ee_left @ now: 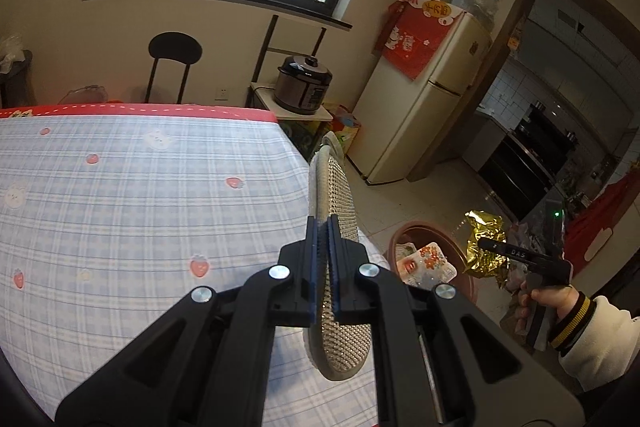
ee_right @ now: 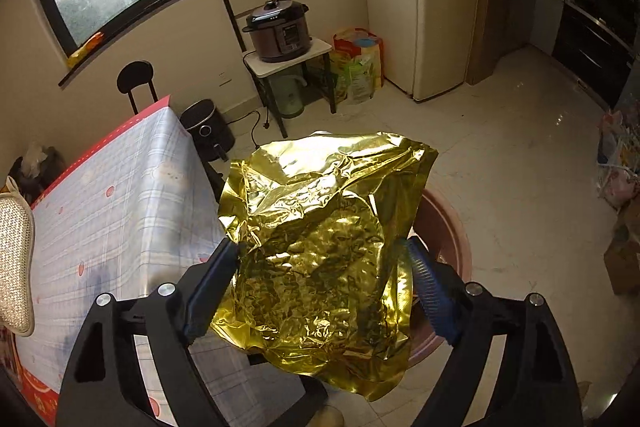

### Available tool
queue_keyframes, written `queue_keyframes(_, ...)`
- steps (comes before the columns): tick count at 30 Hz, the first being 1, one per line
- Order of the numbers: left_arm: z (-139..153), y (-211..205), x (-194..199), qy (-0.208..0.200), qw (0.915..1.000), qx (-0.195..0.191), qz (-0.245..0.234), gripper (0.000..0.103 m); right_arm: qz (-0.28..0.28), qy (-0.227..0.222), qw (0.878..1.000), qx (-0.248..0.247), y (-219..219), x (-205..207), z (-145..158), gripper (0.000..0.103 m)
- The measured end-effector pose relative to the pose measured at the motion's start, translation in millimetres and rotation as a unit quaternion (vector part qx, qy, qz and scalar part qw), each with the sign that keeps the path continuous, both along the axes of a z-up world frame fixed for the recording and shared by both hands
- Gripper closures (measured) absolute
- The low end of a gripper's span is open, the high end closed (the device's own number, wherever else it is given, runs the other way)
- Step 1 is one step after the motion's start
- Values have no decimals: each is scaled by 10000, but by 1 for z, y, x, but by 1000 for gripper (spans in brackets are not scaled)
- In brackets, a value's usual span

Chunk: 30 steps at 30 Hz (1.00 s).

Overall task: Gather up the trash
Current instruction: 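Carry the gold foil wrapper over the brown bin and open the right gripper, then carry the silver mesh sponge over the brown bin and open the left gripper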

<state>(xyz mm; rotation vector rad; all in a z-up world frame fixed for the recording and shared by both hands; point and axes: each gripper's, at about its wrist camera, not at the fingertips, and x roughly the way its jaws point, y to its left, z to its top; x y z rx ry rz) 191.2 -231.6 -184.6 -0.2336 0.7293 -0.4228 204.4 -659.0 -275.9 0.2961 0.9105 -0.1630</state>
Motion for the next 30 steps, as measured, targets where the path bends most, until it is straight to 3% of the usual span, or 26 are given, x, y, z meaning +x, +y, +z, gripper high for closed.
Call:
queue_keyframes(7,-1,-66,19,-22,9983,79,-578,94,-42,-158,9998,141,-26,-3,10,6)
queue_keyframes(15,-1,-129,31,-85,9921,116,-1249,94,-278,-493,9982,206,-43,-32,42,5)
queue_keyframes(28,-24,-275,59,113,9690,54,-2466,94,-1011,-590,9930,149,-95,-109,55,5)
queue_keyframes(29,-26,-287,62,113,9661,43,-2578,92,-1066,-578,9925,152,-99,-112,54,5)
queue_keyframes(30,-28,-299,65,139,9640,109,-2655,72,-1103,-562,9922,153,-102,-114,53,5)
